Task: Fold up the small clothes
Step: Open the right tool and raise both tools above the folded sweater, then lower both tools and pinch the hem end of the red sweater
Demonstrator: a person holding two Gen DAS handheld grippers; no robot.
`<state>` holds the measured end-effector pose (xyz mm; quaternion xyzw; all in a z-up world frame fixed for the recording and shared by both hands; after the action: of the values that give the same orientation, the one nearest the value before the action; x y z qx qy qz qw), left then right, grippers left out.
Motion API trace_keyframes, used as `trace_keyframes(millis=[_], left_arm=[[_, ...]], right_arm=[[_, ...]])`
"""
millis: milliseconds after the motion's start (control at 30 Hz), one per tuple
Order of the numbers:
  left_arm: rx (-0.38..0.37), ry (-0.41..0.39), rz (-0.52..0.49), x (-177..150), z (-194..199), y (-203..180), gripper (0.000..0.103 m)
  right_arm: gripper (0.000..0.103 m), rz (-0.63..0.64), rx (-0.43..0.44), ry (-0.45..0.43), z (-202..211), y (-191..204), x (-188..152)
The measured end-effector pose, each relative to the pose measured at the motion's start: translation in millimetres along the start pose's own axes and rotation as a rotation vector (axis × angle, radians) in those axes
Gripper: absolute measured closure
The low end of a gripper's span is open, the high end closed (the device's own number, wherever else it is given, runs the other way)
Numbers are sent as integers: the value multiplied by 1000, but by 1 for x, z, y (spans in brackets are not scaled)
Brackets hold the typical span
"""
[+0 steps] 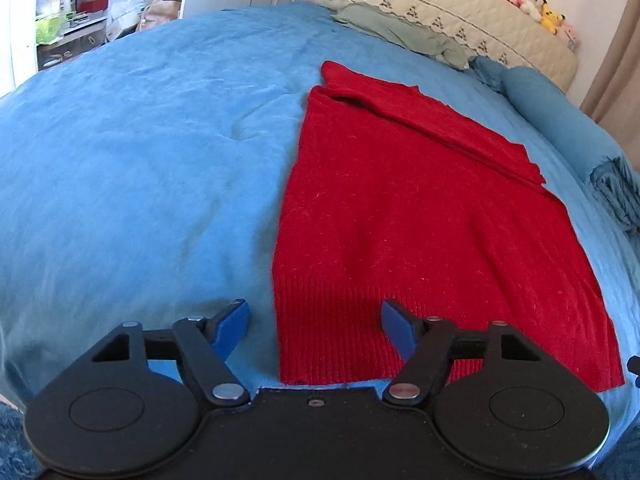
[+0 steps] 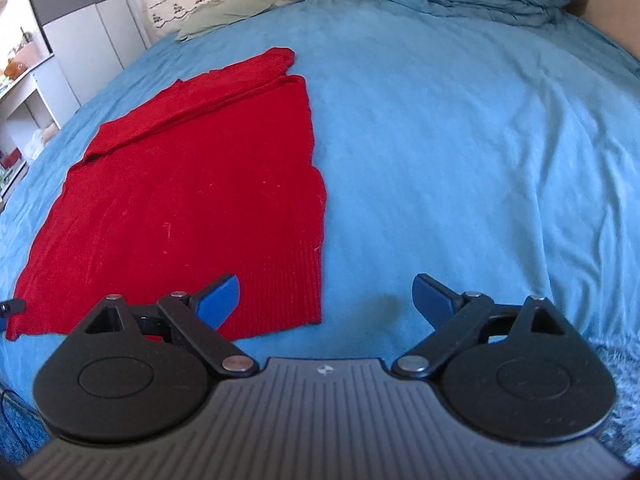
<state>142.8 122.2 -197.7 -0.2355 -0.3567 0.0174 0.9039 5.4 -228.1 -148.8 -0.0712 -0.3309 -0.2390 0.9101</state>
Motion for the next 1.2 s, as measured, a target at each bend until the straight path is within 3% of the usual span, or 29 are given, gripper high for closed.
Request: trace_keyframes(millis=[233,333,600,667,800,1000,1033,1100,1167,1200], left_arm=[[-6,-1,26,-1,0,4,34],[1,1,36,-2,3,5,42],[14,15,42,-3,7,3,82],[8,18,43,-3,7,2,89],[10,16,42,-3,8,0,93],[16,22,40,-2,8,-3,93],[16,21,40,-1,9,-4,93],[14,21,39,-1,9,-4,93],[12,21,37,-1,10,-5,94],[12,21,36,0,10,-5,95]], right_arm=[[0,-28,0,9,-7,-1,-2],[5,-8,26,2,-6,3,-3],[11,28,66,15,-8,15,-4],[12,26,83,18,-7,19,-5],[18,35,76,23,-10,25,-6],[41,28,72,28,-12,29,-5],[52,35,72,29,-12,30,-5],[59,42,54,28,-13,29,-5],[82,26,67,33,-13,26,-4],[82,17,79,37,-13,25,-4]])
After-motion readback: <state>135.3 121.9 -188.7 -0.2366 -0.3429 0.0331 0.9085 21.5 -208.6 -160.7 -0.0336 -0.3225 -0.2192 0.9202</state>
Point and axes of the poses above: each gripper's, at about its wrist camera, not at the fingertips, and z roughly against the way its jaws point, y to its left, x to its top, the point moved 2 cm from there along -z, roughly the way its jaws point, and after that the axes turned 14 degrees about -x, right-handed, at the moved point
